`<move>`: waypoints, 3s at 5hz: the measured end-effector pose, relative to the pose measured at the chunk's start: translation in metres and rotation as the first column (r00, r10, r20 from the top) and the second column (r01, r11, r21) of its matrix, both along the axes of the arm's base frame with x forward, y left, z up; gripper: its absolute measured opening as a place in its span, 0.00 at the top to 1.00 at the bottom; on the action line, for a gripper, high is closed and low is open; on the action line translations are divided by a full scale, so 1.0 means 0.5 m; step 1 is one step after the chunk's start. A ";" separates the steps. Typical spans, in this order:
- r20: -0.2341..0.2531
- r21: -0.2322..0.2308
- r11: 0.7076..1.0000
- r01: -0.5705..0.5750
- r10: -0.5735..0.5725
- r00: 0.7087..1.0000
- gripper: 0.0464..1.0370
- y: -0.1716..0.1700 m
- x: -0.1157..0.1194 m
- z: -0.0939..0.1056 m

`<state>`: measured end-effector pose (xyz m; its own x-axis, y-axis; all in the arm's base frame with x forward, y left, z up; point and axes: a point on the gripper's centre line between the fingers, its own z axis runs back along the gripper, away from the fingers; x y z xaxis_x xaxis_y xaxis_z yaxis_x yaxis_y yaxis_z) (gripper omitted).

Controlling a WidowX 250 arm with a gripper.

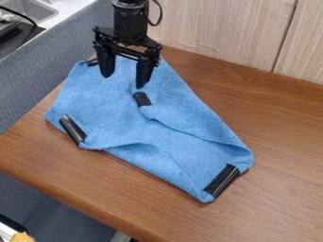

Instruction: Unfold the cloth from bottom left to the top right

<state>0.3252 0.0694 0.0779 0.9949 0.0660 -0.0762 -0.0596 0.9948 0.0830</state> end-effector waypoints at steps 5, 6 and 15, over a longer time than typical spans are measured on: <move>-0.105 -0.058 0.998 0.035 -0.041 0.994 0.10 -0.023 0.060 -0.082; -0.095 -0.051 0.998 0.026 -0.031 0.995 0.38 -0.022 0.063 -0.081; 0.036 -0.224 0.963 0.149 -0.145 0.989 0.99 -0.259 0.198 0.043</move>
<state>0.4242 -0.0600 0.0995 0.9938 -0.0979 -0.0531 0.0894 0.9856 -0.1439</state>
